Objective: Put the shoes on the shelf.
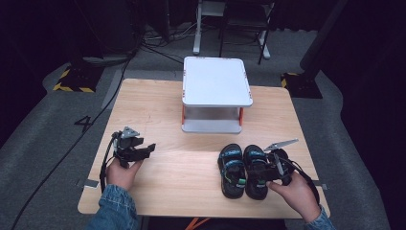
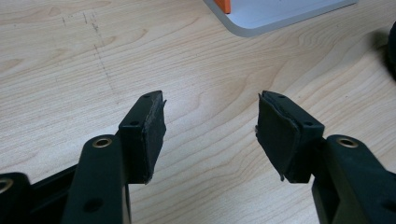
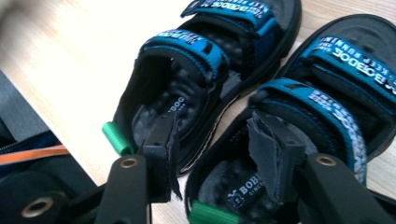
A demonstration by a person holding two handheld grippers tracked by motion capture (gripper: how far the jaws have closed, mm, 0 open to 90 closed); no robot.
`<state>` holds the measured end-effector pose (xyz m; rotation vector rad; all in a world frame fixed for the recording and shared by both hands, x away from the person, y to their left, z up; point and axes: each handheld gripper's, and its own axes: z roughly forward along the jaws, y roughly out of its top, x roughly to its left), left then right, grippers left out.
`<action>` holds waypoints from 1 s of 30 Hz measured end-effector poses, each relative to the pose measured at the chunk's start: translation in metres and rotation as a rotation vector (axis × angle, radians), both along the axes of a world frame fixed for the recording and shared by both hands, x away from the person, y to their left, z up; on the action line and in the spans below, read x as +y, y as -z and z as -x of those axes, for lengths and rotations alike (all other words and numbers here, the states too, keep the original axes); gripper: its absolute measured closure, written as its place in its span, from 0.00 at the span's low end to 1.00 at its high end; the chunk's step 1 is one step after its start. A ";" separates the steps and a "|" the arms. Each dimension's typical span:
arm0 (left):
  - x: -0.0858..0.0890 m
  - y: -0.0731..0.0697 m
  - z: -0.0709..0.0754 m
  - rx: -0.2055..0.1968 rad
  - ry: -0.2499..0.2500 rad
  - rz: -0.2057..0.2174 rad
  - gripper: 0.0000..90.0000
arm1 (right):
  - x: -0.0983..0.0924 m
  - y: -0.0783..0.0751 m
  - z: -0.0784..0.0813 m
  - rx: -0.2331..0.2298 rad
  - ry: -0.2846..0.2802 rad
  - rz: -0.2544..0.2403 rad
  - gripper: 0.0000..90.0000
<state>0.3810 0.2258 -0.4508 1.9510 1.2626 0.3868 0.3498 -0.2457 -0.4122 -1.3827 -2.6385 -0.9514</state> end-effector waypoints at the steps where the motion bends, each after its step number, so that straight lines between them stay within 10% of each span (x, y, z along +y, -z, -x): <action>1: 0.000 0.000 0.000 0.004 0.003 -0.002 0.47 | 0.000 0.001 -0.001 0.006 0.002 -0.007 0.56; 6: -0.001 0.000 0.000 0.001 0.004 -0.006 0.47 | 0.008 0.015 -0.002 0.035 -0.006 0.062 0.53; 14: -0.001 0.001 -0.001 -0.001 0.004 -0.011 0.47 | 0.001 0.016 -0.010 0.103 0.074 -0.108 0.47; 20: -0.001 0.001 -0.001 -0.001 0.004 -0.013 0.47 | 0.028 0.024 0.001 0.026 0.049 0.068 0.41; 30: -0.002 0.001 -0.001 0.003 0.006 -0.009 0.47 | 0.031 0.023 0.006 0.017 0.041 0.177 0.74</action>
